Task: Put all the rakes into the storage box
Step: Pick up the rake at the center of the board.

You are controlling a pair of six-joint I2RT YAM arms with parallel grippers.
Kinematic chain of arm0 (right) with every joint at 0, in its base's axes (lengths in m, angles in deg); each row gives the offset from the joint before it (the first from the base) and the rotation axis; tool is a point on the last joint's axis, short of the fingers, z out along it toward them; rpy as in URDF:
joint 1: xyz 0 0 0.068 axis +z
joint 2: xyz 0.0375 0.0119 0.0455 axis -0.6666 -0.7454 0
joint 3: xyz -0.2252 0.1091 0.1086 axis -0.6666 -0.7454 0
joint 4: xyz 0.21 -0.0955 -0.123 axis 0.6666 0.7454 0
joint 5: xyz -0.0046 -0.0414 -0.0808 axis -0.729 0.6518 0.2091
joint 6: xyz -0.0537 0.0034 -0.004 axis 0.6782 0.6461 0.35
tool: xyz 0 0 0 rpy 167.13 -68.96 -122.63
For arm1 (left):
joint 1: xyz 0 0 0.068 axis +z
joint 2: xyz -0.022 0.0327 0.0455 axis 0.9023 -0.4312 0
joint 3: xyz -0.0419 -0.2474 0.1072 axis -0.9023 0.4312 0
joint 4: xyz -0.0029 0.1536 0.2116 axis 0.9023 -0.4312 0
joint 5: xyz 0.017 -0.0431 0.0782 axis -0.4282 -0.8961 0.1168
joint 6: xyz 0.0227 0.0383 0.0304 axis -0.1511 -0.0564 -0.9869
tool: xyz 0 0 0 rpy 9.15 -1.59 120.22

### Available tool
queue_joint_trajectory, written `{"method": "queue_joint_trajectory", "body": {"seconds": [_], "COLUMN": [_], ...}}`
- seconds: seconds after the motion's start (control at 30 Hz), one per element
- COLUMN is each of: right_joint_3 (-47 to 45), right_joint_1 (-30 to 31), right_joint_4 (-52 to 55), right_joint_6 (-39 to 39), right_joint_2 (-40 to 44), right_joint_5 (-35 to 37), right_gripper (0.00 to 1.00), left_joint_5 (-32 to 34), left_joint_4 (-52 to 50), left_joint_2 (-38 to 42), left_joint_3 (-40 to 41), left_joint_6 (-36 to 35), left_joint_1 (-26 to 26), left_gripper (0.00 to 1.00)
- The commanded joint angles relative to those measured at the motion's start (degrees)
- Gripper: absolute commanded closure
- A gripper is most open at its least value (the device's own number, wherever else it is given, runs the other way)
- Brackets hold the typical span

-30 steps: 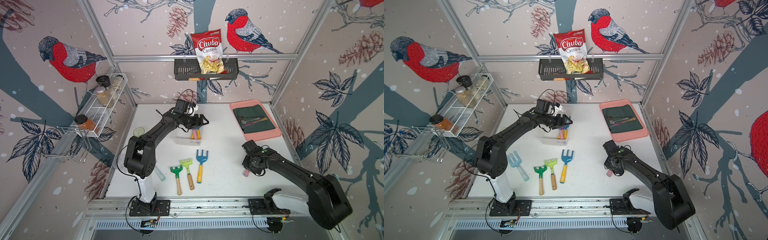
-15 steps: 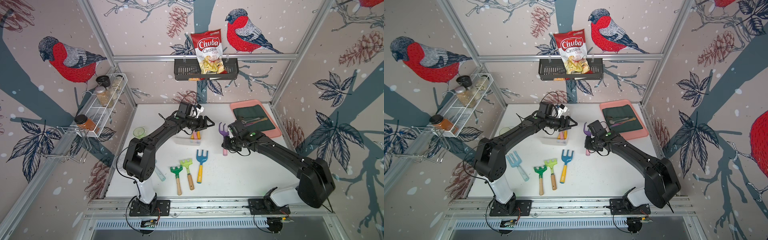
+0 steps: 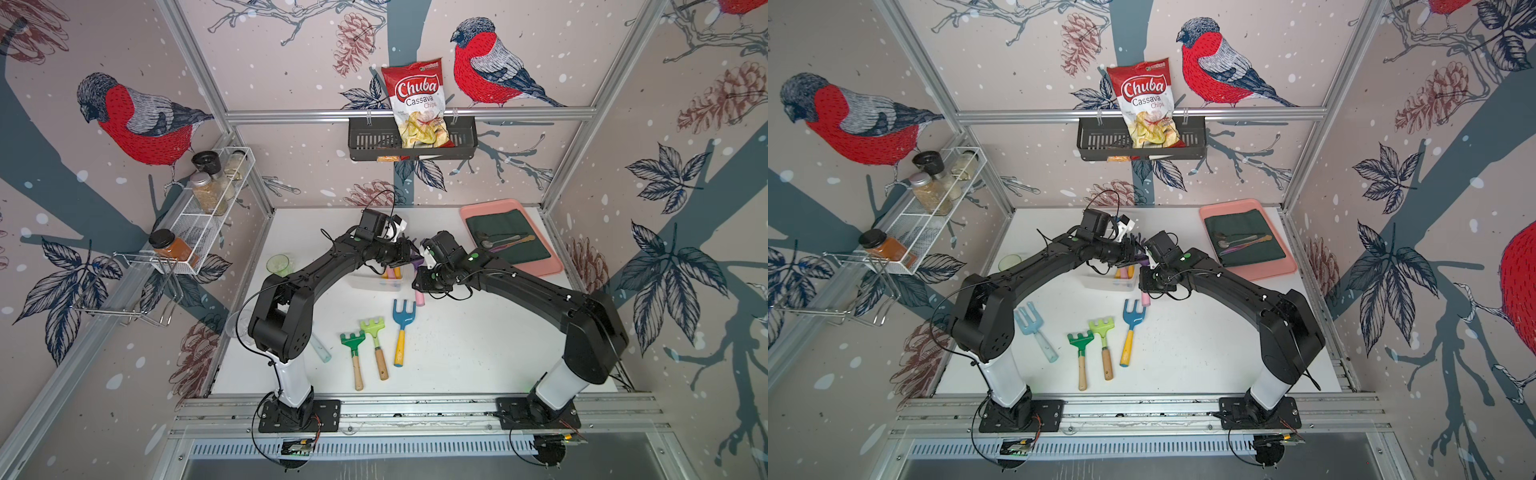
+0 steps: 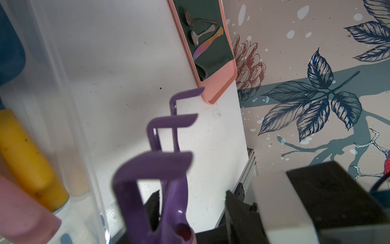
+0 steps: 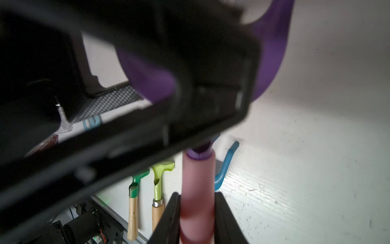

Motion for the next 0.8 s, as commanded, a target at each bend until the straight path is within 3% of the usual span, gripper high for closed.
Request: {"method": "queue_joint_trajectory", "body": {"seconds": [0.0, 0.1, 0.23, 0.43, 0.5, 0.77], "right_joint_3": [1.1, 1.9, 2.2, 3.3, 3.0, -0.7], "right_joint_1": [0.5, 0.5, 0.6, 0.6, 0.6, -0.7], "right_joint_4": [1.0, 1.7, 1.5, 0.2, -0.9, -2.6], "right_joint_6": [1.5, 1.5, 1.1, -1.0, -2.2, -6.2], "right_joint_2": [-0.3, -0.6, -0.4, 0.8, 2.1, 10.1], "right_joint_5": [-0.1, 1.0, 1.7, 1.5, 2.0, 5.7], "right_gripper": [0.75, 0.73, 0.66, 0.27, 0.19, 0.12], "left_joint_5": [0.3, 0.7, 1.4, 1.9, 1.1, -0.8], "left_joint_4": [0.8, 1.1, -0.3, -3.1, -3.1, -9.7], "left_joint_2": [-0.4, -0.7, -1.6, -3.0, -3.4, -7.2], "left_joint_3": [-1.1, -1.6, -3.5, -6.5, -6.9, -14.1], "left_joint_6": [-1.1, -1.1, -2.1, -4.4, -4.6, -10.9], "left_joint_1": [-0.1, -0.1, 0.0, 0.5, 2.0, 11.3], "left_gripper": [0.67, 0.79, 0.89, 0.93, 0.93, 0.94]}}
